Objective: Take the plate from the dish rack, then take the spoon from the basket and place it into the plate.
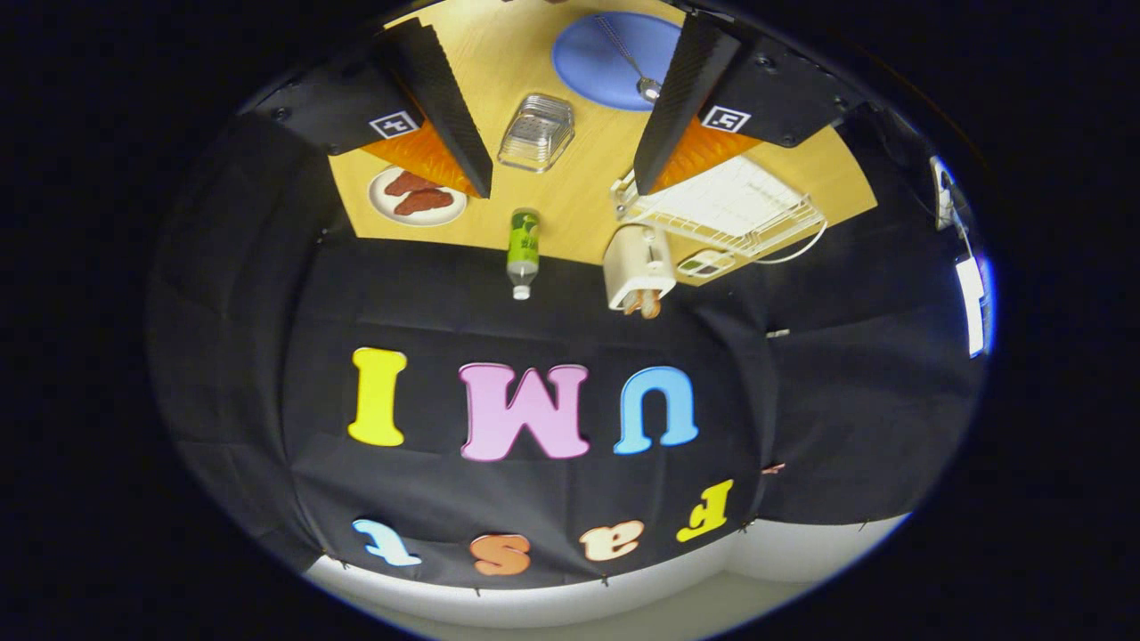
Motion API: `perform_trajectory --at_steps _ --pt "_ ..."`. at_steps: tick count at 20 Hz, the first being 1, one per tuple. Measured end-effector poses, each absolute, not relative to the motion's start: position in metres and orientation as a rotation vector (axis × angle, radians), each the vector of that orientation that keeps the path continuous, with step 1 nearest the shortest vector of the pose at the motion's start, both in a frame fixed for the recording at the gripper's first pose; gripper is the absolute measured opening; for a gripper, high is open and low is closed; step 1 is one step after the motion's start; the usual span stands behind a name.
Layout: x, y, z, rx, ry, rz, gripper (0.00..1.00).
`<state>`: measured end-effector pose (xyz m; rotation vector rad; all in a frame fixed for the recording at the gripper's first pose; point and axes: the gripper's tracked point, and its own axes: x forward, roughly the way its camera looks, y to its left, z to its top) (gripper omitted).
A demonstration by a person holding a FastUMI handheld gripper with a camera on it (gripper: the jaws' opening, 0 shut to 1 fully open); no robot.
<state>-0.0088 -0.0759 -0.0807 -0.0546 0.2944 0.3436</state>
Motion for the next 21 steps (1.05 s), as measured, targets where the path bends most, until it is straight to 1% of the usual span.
perform_trajectory --at_steps 5,9,12,16,21 --pt "-0.014 -0.090 -0.030 -0.012 0.194 0.125 0.98" --pt "-0.040 -0.104 -0.004 0.001 0.124 -0.043 0.98" --pt "-0.062 -0.116 0.003 0.016 0.094 -0.144 0.98" --pt "-0.082 -0.123 0.004 0.002 0.082 -0.225 0.98" --pt "-0.091 -0.101 0.006 -0.024 0.082 -0.218 0.98"
